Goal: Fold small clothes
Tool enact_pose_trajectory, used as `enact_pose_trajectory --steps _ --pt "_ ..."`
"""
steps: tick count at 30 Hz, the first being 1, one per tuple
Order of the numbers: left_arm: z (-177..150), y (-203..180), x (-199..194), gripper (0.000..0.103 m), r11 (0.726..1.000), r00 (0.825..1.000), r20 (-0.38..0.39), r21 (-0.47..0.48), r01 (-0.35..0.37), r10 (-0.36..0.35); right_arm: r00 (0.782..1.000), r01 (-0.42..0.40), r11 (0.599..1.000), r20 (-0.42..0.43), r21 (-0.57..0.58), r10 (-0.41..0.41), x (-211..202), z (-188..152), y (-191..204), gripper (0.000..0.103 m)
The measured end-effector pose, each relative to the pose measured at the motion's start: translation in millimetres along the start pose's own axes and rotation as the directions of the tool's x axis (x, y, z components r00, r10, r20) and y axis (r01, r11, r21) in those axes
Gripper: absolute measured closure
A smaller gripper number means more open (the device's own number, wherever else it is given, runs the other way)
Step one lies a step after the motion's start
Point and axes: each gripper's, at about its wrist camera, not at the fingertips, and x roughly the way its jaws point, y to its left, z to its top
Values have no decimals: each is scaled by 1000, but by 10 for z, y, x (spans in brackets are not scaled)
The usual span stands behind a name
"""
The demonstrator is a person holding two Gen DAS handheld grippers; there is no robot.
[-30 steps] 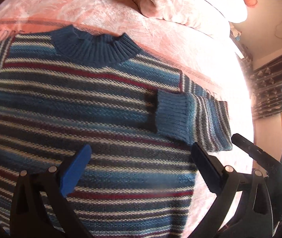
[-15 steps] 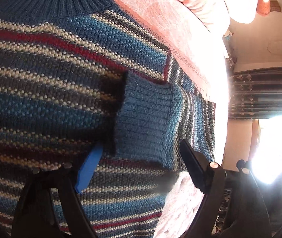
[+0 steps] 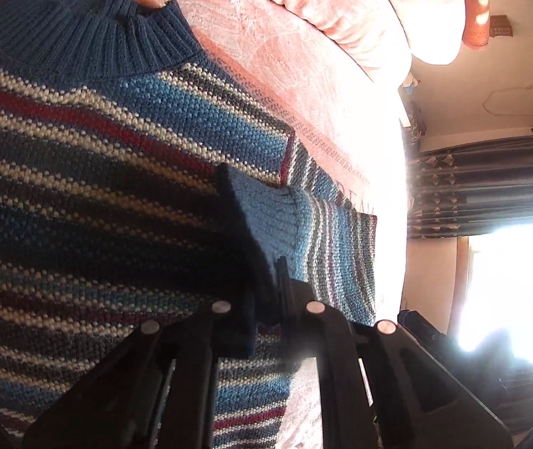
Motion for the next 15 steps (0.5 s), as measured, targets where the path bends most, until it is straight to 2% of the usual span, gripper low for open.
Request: enact_pose_trajectory --steps 5,13,15 --pt "137 80 -530 96 999 996 83 34 -24 21 999 -7 999 -32 50 8 193 4 -62 72" --pt "271 627 -1309 96 997 984 161 -10 -74 74 995 42 999 -92 25 -39 651 -77 31 70" --pt "280 778 -1497 96 996 980 178 -13 -90 90 993 1 999 -120 50 5 756 -111 31 68"
